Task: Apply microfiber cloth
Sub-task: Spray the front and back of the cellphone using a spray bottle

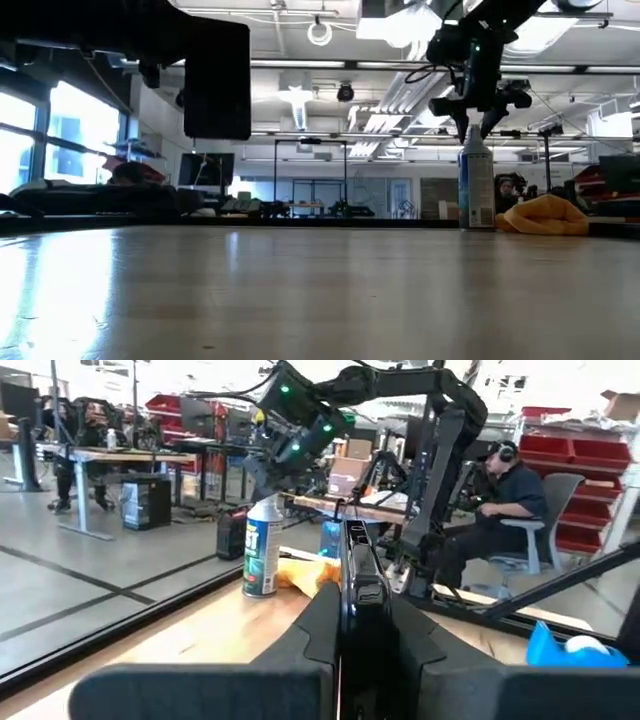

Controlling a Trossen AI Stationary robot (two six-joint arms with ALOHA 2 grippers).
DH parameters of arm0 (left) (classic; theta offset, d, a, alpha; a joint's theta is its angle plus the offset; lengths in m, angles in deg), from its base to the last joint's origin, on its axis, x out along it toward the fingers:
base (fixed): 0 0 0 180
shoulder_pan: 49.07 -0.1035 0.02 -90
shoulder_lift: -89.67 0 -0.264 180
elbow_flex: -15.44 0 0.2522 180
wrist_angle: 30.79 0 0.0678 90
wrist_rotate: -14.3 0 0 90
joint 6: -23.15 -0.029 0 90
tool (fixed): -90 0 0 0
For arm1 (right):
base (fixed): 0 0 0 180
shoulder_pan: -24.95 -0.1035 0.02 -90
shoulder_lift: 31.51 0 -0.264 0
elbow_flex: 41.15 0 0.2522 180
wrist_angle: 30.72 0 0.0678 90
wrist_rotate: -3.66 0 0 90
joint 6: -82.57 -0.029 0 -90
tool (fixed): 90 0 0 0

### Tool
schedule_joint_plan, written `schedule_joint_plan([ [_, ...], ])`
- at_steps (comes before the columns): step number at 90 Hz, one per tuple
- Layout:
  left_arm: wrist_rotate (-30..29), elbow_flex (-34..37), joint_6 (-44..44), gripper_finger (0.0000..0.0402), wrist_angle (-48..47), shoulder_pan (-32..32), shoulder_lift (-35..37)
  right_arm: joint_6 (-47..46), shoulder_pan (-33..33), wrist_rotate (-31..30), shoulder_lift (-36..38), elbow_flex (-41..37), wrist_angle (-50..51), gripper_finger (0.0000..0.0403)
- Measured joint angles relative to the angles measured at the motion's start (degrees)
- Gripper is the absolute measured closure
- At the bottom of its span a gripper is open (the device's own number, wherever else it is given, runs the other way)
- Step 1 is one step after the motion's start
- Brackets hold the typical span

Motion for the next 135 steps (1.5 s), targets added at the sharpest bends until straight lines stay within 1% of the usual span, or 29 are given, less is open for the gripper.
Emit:
schedule_joint_plan([
  [19,0.05,0.0,-0.02,0.0387,-0.04,0.0,0.0,0.97,0.0,-0.11,0.1,0.0,-0.24,0.0334],
  [32,0.03,0.0,-0.02,0.0387,-0.04,0.0,0.0,1.26,-0.02,0.0,0.12,0.04,-0.48,0.0371],
  [48,1.13,0.0,1.06,0.0387,-0.49,0.0,0.44,5.81,-1.21,1.2,0.39,0.69,0.34,0.0376],
  [60,1.4,0.0,1.53,0.0387,-2.45,0.0,1.8,9.95,-4.87,1.9,2.09,3.01,2.76,0.0375],
  [67,1.4,0.0,2.92,0.0387,-4.72,-0.02,2.94,12.98,-8.16,2.11,3.74,4.99,4.09,0.0376],
  [72,1.33,0.0,4.51,0.0387,-6.5,-0.04,3.98,15.98,-11.05,3.8,4.78,6.03,5.09,0.0376],
  [88,1.11,0.0,9.68,0.0387,-13.31,-0.14,8.55,22.59,-23.11,13.49,7.67,8.48,3.85,0.0376],
  [100,2.26,0.0,11.42,0.0387,-17.31,-0.14,11.5,29.82,-33.7,20.98,7.56,8.75,0.44,0.0376],
  [111,5.56,0.0,11.74,0.0387,-18.36,-0.13,12.44,37.91,-43.46,26.92,6.13,8.68,-5.56,0.0376],
  [121,8.93,0.0,11.58,0.0387,-18.27,-0.19,12.48,44.47,-51.46,28.56,3.9,8.64,-12.04,0.0376],
  [127,10.45,0.0,11.97,0.0387,-18.25,-0.71,12.46,46.38,-54.53,30.37,2.03,8.88,-15.54,0.0376],
  [135,12.92,-0.04,13.12,0.0387,-18.25,-1.63,12.32,46.73,-57.09,33.56,-2.21,11.05,-16.82,0.0376],
])
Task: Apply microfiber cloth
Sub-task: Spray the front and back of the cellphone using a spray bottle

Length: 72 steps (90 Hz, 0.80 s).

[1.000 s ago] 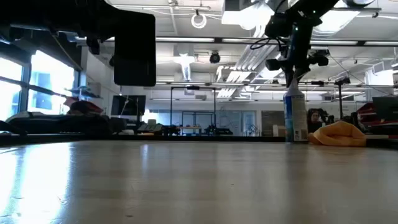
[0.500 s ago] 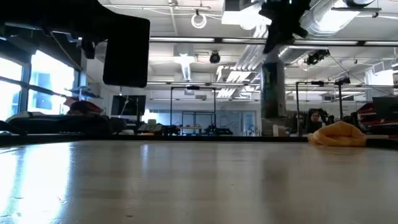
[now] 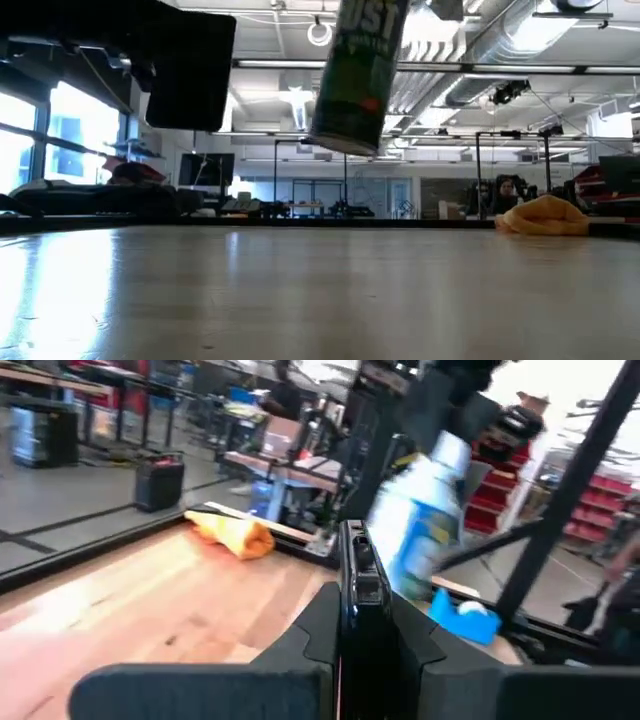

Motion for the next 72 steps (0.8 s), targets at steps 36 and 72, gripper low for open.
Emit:
schedule_joint_plan([
  [36,10.47,0.0,1.34,0.0387,0.29,-4.12,-3.0,19.01,-4.48,12.09,-27.47,32.86,19.45,0.0376],
  [72,20.0,0.0,-1.8,0.0387,6.51,-4.66,-7.47,37.02,-4.45,25.31,-36.99,42.4,25.53,0.0377],
])
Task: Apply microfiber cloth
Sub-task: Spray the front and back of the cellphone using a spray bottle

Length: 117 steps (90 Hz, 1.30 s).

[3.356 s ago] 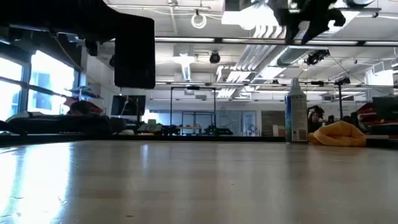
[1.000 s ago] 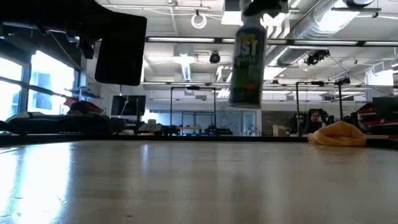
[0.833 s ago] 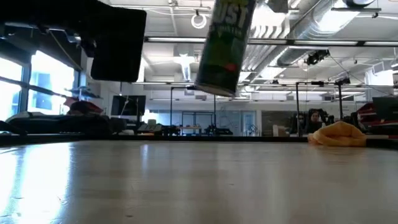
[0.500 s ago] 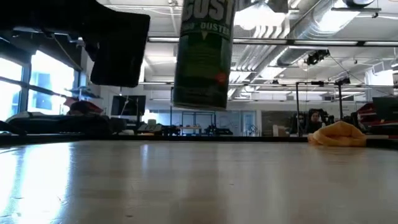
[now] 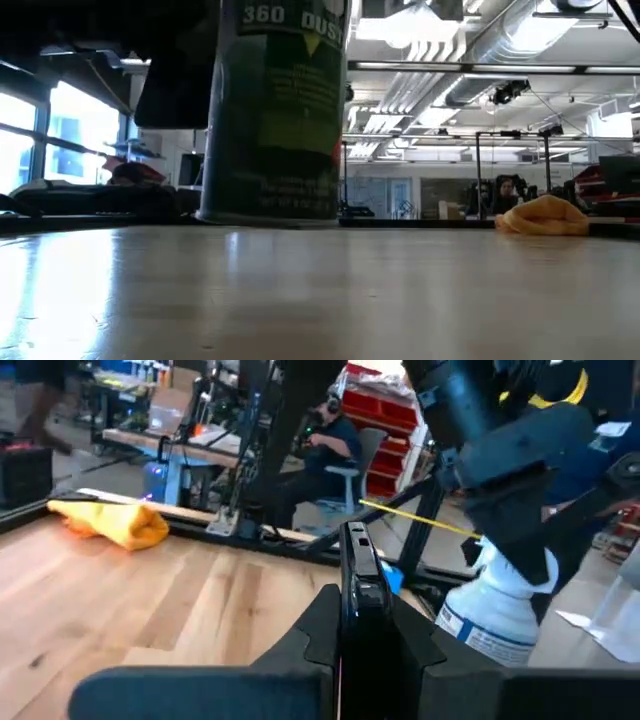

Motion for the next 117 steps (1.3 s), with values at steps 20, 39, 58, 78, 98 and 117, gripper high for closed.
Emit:
schedule_joint_plan([
  [20,-1.29,0.0,0.44,0.0387,0.25,-1.75,-0.86,3.22,1.14,1.67,-0.36,-0.01,3.94,0.0374],
  [39,-2.56,0.0,0.48,0.0387,0.74,-3.05,-0.97,-1.48,1.52,1.66,-0.48,-1.11,3.64,0.0338],
  [58,-2.5,0.0,0.52,0.0387,0.91,-3.18,-1.51,-3.92,0.77,0.5,-0.79,-2.83,-0.94,0.0323],
  [78,-1.52,0.0,0.8,0.0387,0.92,-3.13,-2.43,-7.61,-0.85,-8.82,-0.79,-1.22,-0.91,0.0321],
  [98,-1.27,0.0,1.84,0.0387,0.77,-3.11,-2.48,-13.07,-1.78,-10.28,-0.82,2.52,1.13,0.032],
  [117,-1.4,0.0,2.01,0.0387,0.89,-3.11,-2.48,-19.99,-3.95,-14.96,-0.82,8.98,9.17,0.032],
])
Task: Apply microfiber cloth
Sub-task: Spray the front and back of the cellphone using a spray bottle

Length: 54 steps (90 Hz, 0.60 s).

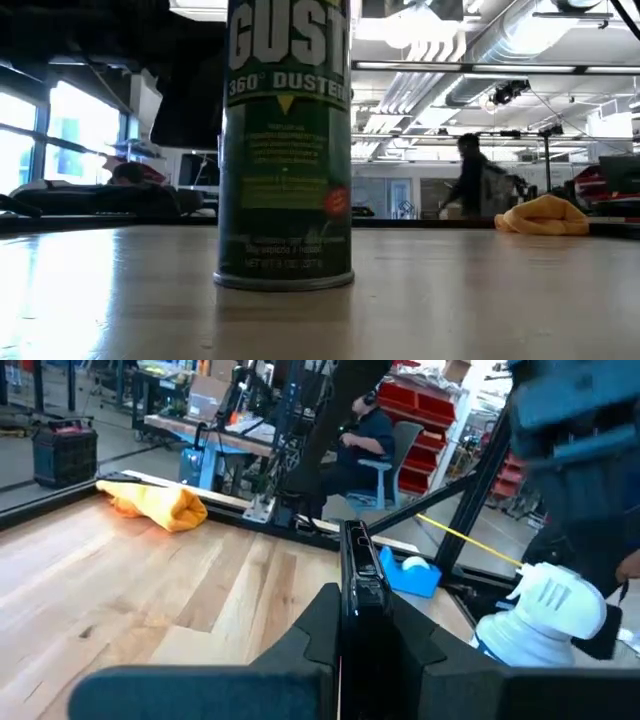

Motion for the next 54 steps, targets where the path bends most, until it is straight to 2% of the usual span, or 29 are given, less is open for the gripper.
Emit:
schedule_joint_plan([
  [12,-0.04,0.0,0.06,0.0387,1.18,0.59,0.0,-9.26,-2.16,-1.06,0.02,4.16,5.62,0.032],
  [26,0.01,-0.12,-1.14,0.0387,1.67,1.71,0.0,-18.55,-4.72,-1.69,0.37,1.06,6.38,0.032],
  [32,0.0,-0.37,-1.44,0.0387,1.81,2.11,-0.08,-19.14,-5.33,-3.22,0.37,-1.96,6.25,0.032],
  [42,-0.36,-0.91,-1.95,0.0387,1.84,2.87,-1.27,-18.96,-5.54,-10.65,0.24,-5.45,5.82,0.032],
  [54,-0.38,-2.57,-3.14,0.0387,3.55,3.17,-4.0,-18.43,-4.66,-13.48,0.24,-6.7,6.26,0.032],
])
